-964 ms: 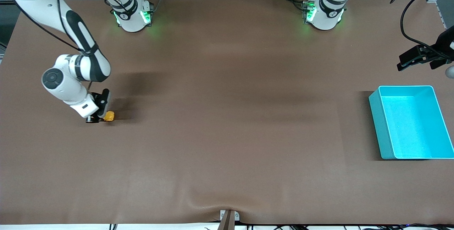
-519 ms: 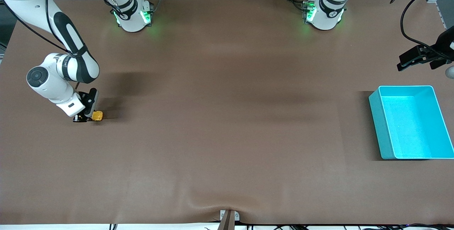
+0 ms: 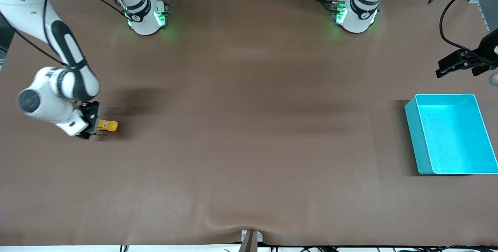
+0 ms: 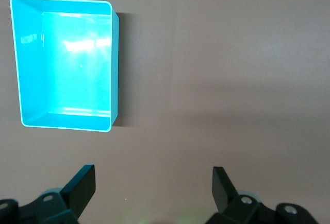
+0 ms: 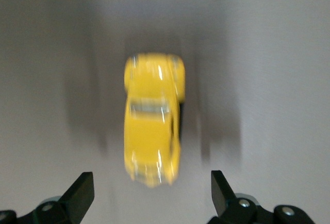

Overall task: Wind and store yellow beetle car
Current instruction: 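Open the right gripper, releasing the car to roll toward the bin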

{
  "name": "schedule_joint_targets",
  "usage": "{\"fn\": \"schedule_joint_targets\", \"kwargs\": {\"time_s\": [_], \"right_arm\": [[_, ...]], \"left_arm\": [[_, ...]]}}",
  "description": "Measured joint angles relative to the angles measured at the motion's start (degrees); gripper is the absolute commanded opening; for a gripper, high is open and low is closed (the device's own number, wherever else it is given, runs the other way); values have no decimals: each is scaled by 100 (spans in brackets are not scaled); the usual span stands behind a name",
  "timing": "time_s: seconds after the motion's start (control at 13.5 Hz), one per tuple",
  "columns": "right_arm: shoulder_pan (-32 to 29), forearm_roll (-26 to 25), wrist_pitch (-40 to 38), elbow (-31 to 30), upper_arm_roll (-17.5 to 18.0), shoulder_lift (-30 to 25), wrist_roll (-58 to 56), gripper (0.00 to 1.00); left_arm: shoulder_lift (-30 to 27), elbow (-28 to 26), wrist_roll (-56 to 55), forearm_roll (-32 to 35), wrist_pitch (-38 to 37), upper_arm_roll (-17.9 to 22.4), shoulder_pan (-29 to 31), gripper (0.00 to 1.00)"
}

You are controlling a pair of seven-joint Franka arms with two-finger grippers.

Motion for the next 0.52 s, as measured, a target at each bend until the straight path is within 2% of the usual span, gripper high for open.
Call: {"fn": "schedule_joint_targets", "kwargs": {"time_s": [0.07,0.22,0.52], "right_arm": [[0,4,-531,426,3,-15,-100,100],[0,27,-1123,952,17,-26,-257,100],[0,188,-1487,1371,19,-35,-440,100]], "left_arm": [[0,0,0,0,0,0,1,100],[0,0,0,0,0,0,15,100],[2,0,0,0,0,1,59,100]]}}
